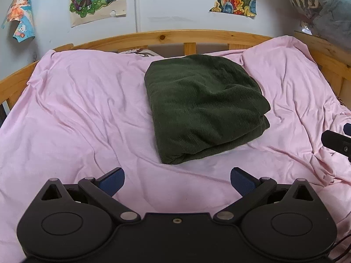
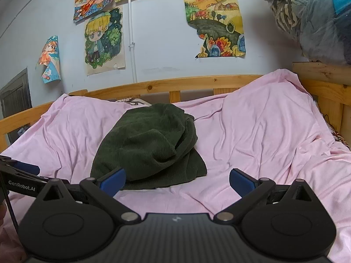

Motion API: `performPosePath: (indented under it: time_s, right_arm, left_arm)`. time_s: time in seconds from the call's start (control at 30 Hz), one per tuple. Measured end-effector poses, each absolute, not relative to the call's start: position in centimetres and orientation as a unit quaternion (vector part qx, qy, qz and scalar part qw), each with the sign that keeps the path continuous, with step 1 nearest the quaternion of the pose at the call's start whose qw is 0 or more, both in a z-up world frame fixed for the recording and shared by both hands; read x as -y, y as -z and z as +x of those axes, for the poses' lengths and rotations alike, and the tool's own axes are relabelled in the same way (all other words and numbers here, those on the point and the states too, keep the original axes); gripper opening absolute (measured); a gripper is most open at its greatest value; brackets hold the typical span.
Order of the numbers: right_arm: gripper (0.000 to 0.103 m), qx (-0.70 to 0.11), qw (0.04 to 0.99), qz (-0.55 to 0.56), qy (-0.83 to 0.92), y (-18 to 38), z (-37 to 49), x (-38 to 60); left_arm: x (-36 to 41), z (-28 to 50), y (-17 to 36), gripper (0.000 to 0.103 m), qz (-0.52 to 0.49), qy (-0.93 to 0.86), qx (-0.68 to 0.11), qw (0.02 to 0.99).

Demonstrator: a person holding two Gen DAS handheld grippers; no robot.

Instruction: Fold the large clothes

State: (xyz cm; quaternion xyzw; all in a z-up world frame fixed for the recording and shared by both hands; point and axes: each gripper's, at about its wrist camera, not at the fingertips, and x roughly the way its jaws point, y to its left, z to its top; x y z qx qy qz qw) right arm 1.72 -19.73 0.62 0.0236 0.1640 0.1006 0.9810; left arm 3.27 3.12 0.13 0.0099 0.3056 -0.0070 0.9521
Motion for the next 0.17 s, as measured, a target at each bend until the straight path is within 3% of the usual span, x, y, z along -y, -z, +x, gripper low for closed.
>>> performPosePath:
  time_s: [0.17]
  right_arm:
    - [0.103, -0.182, 0.978, 0.031, -0.097, -0.4, 2.0, 19.78]
  left_arm:
    - [-3.15, 3.33, -0.06, 0.102, 0.008, 0.012, -0.31, 0.951]
